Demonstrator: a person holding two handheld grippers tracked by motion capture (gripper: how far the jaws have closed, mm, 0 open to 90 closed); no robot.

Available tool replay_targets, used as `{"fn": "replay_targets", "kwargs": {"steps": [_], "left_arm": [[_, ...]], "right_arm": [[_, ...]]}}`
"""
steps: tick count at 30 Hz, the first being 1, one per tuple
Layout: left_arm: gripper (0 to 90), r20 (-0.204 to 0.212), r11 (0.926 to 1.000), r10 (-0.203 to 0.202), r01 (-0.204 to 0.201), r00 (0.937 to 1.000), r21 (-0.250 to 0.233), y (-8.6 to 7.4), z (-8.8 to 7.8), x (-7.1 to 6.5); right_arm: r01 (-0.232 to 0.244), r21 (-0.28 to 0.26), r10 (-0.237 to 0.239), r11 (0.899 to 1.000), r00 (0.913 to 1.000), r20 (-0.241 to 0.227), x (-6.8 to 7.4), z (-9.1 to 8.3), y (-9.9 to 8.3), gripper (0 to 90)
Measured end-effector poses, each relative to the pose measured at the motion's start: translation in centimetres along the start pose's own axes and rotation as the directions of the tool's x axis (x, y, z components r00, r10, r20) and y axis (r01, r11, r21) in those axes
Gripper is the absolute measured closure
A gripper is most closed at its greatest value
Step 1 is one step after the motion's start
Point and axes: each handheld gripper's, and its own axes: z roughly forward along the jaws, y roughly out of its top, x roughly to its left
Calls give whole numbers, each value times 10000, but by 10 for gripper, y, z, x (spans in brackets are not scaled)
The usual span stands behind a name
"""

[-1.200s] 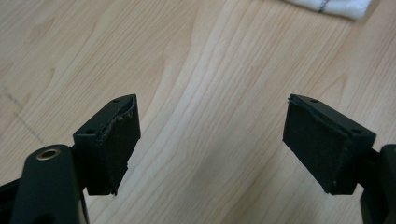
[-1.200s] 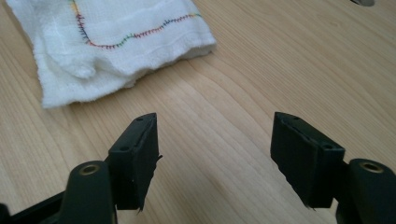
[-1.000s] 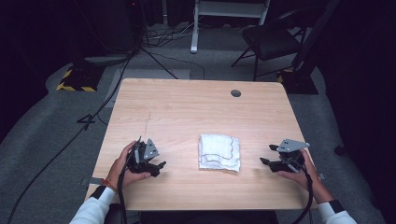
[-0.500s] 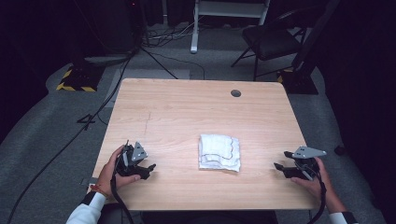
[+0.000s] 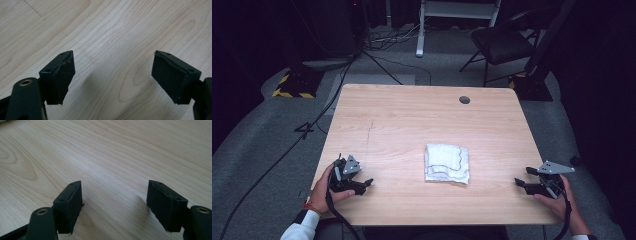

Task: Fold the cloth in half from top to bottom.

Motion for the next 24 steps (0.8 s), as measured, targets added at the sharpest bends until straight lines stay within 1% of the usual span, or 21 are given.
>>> {"fn": "replay_targets", "kwargs": {"steps": [4,8,12,13,15,16,18,24], "left_arm": [[191,61,9998,-187,187,9998,-3,-6,0,3],[190,152,9988,-480,480,9987,-20,-11,0,6],[186,426,9962,-850,858,9955,-170,-18,-2,11],[186,512,9942,-1031,1045,9934,-254,-21,-2,12],[183,571,9920,-1111,1142,9922,-546,-26,-3,13],[183,558,9906,-1216,1247,9910,-554,-27,-3,13],[183,454,9912,-1174,1199,9920,-562,-27,-3,13],[178,412,9915,-1166,1187,9923,-529,-26,-3,12]], "right_arm": [[-275,-89,276,9996,9996,17,-3,-2,-4,275],[-532,-63,532,9986,9986,-1,-4,-2,-6,241],[-522,-36,522,9986,9986,-18,-4,-2,-6,235],[-520,-35,520,9986,9986,-22,-4,-2,-6,234],[-519,-31,519,9986,9987,-11,-4,-2,-6,234],[-519,-32,519,9986,9986,-12,-4,-2,-6,233],[-528,-34,528,9986,9986,-6,-4,-2,-6,233],[-552,-43,552,9985,9985,14,-4,-2,-6,233]]}}
